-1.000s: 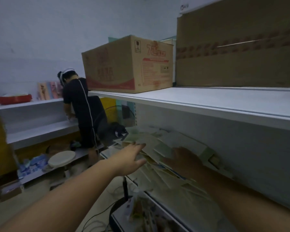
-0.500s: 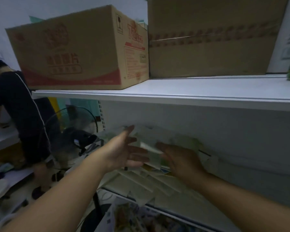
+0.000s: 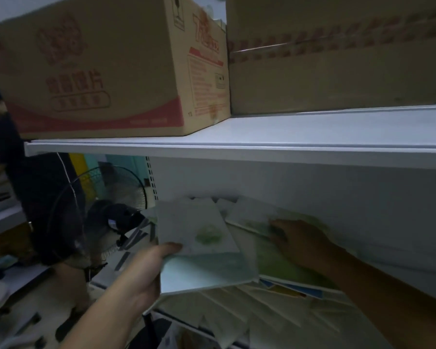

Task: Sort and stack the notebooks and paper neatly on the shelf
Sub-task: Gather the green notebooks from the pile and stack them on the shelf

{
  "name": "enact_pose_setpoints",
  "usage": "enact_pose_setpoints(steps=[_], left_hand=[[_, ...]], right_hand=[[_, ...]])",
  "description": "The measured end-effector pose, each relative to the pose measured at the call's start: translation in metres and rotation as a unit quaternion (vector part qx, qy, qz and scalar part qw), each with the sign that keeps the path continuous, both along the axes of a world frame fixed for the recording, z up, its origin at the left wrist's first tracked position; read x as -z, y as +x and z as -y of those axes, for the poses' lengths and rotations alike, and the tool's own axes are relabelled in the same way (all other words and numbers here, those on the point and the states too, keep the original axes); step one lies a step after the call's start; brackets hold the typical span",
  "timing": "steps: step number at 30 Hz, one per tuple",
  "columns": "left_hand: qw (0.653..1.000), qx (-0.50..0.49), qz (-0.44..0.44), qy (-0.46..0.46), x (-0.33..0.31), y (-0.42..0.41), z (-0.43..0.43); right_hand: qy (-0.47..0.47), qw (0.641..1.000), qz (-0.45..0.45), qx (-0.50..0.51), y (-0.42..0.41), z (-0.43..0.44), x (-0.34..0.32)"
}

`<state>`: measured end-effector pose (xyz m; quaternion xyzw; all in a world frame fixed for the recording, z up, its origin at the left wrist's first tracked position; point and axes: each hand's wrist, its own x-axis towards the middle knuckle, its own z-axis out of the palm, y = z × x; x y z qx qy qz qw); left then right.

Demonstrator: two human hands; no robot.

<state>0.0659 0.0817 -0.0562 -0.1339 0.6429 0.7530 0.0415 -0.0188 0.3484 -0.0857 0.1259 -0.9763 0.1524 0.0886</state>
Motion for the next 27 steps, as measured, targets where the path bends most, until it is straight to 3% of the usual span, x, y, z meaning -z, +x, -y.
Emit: enact_pose_setpoints(steps=[6, 10, 13, 15, 18, 21, 22, 23, 25, 27], left_hand=[[0.999, -0.004, -0.038, 0.024, 0.007, 0.0, -0.002], [0.994, 0.008, -0.075, 0.076, 0.014, -0.004, -0.006], [0.987, 0.031, -0.093, 0.124, 0.013, -0.006, -0.003], [0.986, 0.037, -0.09, 0.135, 0.014, -0.009, 0.005], [0.985, 0.053, -0.086, 0.137, 0.013, -0.013, 0.026], [0.983, 0.094, -0.072, 0.138, 0.009, -0.016, 0.046], [0.982, 0.112, -0.064, 0.136, 0.007, -0.017, 0.053], [0.981, 0.131, -0.051, 0.136, 0.005, -0.02, 0.06], [0.978, 0.166, -0.026, 0.124, 0.001, -0.025, 0.074], [0.977, 0.181, -0.011, 0.114, -0.003, -0.029, 0.088]], right_hand=[[0.11, 0.989, -0.068, 0.077, 0.009, 0.012, -0.017], [0.058, 0.987, -0.133, 0.066, 0.03, 0.056, -0.047], [0.038, 0.998, -0.031, 0.027, 0.055, 0.123, -0.054], [0.021, 0.998, -0.053, -0.012, 0.069, 0.159, -0.051], [-0.111, 0.991, -0.07, -0.039, 0.084, 0.183, -0.046], [-0.316, 0.947, -0.006, -0.054, 0.09, 0.177, -0.049], [-0.341, 0.94, -0.013, -0.024, 0.086, 0.167, -0.046], [-0.308, 0.95, -0.032, 0.034, 0.08, 0.154, -0.041], [-0.137, 0.971, -0.003, 0.196, 0.069, 0.121, -0.026], [-0.023, 0.952, 0.088, 0.293, 0.064, 0.096, -0.011]])
